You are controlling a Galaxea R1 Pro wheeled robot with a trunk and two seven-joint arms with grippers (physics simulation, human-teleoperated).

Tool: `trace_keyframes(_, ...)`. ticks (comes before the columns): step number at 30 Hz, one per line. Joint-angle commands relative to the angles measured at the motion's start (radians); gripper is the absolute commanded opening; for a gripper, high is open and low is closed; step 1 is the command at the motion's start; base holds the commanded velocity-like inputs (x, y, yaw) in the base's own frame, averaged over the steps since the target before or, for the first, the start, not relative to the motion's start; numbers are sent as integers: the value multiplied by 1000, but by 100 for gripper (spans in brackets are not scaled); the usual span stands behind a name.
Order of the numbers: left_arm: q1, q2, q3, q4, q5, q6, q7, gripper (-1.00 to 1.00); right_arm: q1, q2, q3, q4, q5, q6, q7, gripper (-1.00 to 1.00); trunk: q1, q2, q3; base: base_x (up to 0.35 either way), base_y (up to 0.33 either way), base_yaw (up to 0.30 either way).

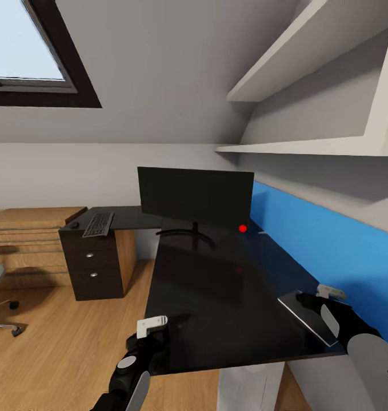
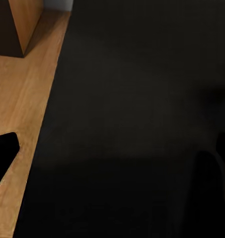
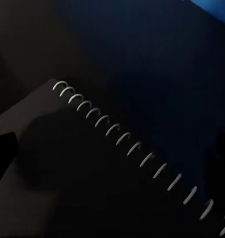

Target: In the bedroom, organize the workspace by keeping the computer under the desk, ensuring the monitor is on the desk, placing the keyboard on the desk next to the monitor, placing the mouse on the desk next to the keyboard, moving the folder from the swivel chair onto the desk next to the mouse, stacking the notebook on top of the folder with the pen on top of the notebook, and positioning the swivel chair next to the desk.

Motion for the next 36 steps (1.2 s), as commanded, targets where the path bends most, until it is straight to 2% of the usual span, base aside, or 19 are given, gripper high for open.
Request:
trace_keyframes(1, -1, 1, -2, -1, 10, 2, 9, 100, 0, 0, -2, 42, -4, 6, 1, 100, 0, -1, -1, -74, 60, 0)
trace_keyframes(22, -1, 0, -3, -1, 11, 2, 9, 100, 0, 0, -2, 41, -3, 6, 1, 100, 0, -1, -1, -11, 9, 0)
trace_keyframes(36, -1, 0, -4, 1, 10, 3, 9, 100, 0, -1, -2, 41, -2, 6, 1, 100, 0, -1, -1, -171, 142, 0)
